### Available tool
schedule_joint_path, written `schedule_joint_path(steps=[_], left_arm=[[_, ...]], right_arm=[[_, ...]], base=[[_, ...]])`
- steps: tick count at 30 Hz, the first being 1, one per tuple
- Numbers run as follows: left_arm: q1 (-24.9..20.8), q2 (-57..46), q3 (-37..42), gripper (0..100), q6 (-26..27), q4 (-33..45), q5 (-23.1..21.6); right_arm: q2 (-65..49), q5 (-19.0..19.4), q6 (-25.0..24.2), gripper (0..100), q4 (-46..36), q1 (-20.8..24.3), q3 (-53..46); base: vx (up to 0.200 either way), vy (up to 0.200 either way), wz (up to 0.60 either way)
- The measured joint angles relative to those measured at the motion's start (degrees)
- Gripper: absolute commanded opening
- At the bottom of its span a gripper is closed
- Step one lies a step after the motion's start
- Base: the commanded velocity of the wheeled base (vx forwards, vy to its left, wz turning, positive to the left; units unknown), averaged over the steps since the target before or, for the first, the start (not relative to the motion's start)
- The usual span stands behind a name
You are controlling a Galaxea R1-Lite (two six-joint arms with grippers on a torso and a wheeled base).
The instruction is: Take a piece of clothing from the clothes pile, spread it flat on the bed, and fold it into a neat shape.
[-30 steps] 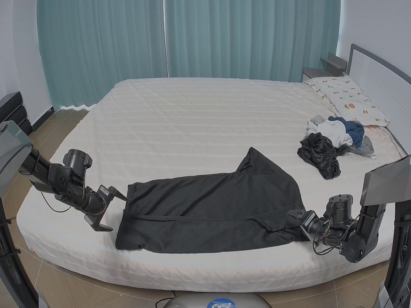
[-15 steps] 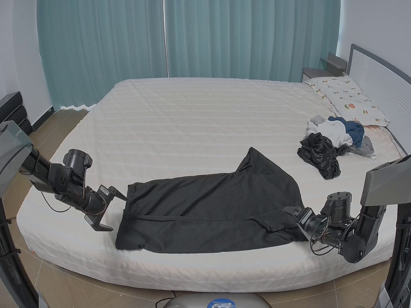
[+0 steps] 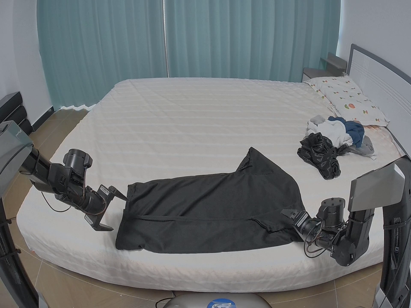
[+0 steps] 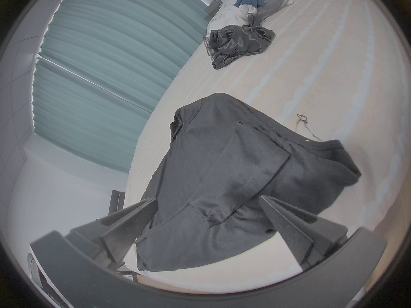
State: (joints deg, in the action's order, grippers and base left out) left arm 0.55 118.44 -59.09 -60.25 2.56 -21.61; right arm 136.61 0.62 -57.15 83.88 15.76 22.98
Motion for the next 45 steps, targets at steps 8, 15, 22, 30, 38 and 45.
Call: schedule_joint_path(steps=[8,15,22,30,38,45], left_arm=[[0.0,0.0,0.0,100,0.0,0.0,0.0],[0.0,0.0,0.0,100,0.0,0.0,0.0],[0.0,0.0,0.1,100,0.0,0.0,0.1],[0.0,0.0,0.1,100,0.0,0.0,0.1],[0.0,0.0,0.1,100,0.0,0.0,0.1],[0.0,0.1,0.1,100,0.0,0.0,0.1]], right_arm=[[1.7,-0.7,0.0,100,0.1,0.0,0.1],[3.2,-3.8,0.0,100,-0.2,-0.2,3.0],[4.0,-4.1,0.0,0,-0.1,0.0,3.9],[3.0,-4.1,-0.3,0,0.1,1.0,2.3],[1.0,-4.1,-0.4,0,0.1,1.3,0.8],[-1.7,-3.8,-0.4,0,0.1,1.3,-1.2]], base=[[0.0,0.0,0.0],[0.0,0.0,0.0],[0.0,0.0,0.0],[0.0,0.0,0.0],[0.0,0.0,0.0],[0.0,0.0,0.0]])
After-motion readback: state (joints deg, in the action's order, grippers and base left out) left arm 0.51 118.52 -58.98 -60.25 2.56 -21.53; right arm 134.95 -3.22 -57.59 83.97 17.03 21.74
